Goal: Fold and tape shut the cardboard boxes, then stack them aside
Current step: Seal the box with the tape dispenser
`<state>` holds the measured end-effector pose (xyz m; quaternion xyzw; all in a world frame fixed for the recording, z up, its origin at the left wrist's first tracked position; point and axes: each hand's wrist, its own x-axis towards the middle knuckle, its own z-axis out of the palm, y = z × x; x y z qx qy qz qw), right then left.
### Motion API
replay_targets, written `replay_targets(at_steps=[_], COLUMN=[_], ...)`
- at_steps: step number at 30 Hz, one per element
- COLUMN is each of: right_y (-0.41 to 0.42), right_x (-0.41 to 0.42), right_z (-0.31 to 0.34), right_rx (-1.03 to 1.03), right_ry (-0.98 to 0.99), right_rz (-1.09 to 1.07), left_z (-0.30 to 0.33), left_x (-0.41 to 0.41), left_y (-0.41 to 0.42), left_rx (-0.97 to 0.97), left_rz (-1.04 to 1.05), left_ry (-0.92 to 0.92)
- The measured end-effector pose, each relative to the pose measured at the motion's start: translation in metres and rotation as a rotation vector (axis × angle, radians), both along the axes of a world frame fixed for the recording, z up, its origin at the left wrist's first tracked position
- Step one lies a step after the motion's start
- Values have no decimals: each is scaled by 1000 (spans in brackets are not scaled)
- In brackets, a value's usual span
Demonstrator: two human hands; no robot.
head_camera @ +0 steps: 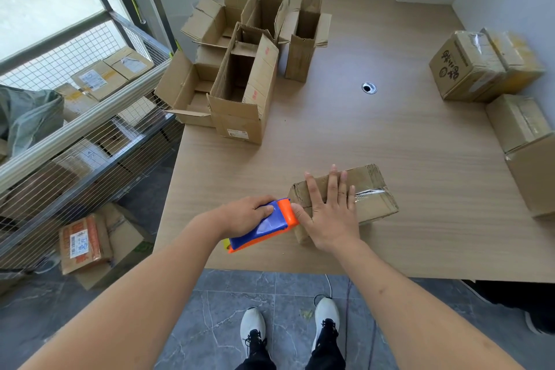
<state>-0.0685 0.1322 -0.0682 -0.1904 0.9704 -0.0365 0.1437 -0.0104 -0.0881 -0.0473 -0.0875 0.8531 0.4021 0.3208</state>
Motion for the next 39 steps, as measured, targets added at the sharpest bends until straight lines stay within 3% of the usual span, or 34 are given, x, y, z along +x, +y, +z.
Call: replay_targets(at_steps=[4, 8, 12, 16, 20, 23, 26, 32, 37, 39], right_y=[-2, -6, -7, 0, 7, 12, 21, 36, 39, 42], right_x=[2, 1, 2, 5, 18, 23, 22, -3, -38, -47], right_z=[4, 11, 21, 37, 51, 48, 43, 41, 43, 52], right_rx=[18, 34, 46, 40, 105, 158, 94, -22, -145, -302], right_ry=[3, -16, -66, -71, 16, 10, -101, -205, -320, -460], right_rz=[4, 10, 123, 230, 45, 51, 109, 460, 525, 462], left_z=[-1, 5, 14, 27, 44, 55, 62, 68, 74, 77], left_x=[-5, 1, 12, 17, 17, 15, 15, 17, 18, 18], left_y=[-10, -18, -28, -39, -43, -41, -37, -27, -16, -10], left_rx=[-100, -110, -59, -47, 45, 47, 89, 108, 106, 84], left_rz=[-90, -23, 58, -17, -13, -40, -35, -3, 24, 23], left_ry=[-57, -11, 50, 114, 145, 178, 213, 313, 339, 340])
